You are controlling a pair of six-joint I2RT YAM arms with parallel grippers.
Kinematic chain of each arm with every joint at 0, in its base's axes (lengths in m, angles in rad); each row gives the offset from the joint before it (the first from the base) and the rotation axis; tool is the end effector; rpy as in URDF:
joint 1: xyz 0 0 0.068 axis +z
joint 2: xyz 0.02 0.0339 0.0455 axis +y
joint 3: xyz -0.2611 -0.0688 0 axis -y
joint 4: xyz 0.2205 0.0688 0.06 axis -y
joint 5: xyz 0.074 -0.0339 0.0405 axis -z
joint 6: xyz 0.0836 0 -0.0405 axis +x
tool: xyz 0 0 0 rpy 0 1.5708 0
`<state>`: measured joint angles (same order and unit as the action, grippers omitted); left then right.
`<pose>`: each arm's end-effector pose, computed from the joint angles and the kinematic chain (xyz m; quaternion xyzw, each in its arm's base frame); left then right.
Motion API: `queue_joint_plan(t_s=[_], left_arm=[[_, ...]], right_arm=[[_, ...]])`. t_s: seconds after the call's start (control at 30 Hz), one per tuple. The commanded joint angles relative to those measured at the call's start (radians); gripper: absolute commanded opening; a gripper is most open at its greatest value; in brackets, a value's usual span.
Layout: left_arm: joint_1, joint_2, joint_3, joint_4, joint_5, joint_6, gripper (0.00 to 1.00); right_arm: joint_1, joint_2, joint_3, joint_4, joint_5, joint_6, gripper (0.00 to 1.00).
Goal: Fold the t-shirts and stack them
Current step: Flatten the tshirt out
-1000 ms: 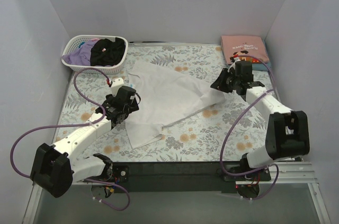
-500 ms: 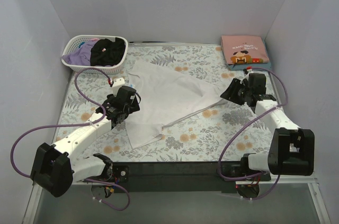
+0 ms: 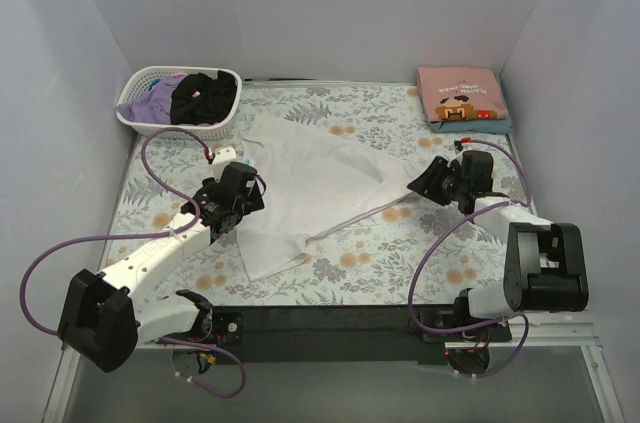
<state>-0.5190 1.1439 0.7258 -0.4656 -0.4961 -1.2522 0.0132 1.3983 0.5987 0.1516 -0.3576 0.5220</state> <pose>0.2206 -0.0802 0.2024 -0.4044 0.8225 -0.1065 0.3856 0.2929 0.0331 0.1625 0.1451 0.8727 0.2694 0.3804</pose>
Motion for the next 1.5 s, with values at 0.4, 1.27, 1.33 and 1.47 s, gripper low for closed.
queue_joint_plan(t_s=[0.4,1.27,1.33,1.47], left_arm=[[0.005,0.010,-0.009,0.016,-0.007,0.013,0.64],[0.005,0.014,-0.014,0.010,-0.012,0.016,0.64],[0.007,0.013,-0.011,0.008,-0.012,0.016,0.64],[0.005,0.008,-0.011,0.005,-0.007,0.014,0.64]], right_arm=[[-0.033,0.073,0.019,0.128,0.013,0.026,0.46],[-0.039,-0.105,0.004,-0.079,-0.044,-0.014,0.01],[-0.039,-0.156,-0.016,-0.203,-0.035,-0.043,0.01],[-0.041,-0.299,-0.042,-0.420,0.000,-0.103,0.01]])
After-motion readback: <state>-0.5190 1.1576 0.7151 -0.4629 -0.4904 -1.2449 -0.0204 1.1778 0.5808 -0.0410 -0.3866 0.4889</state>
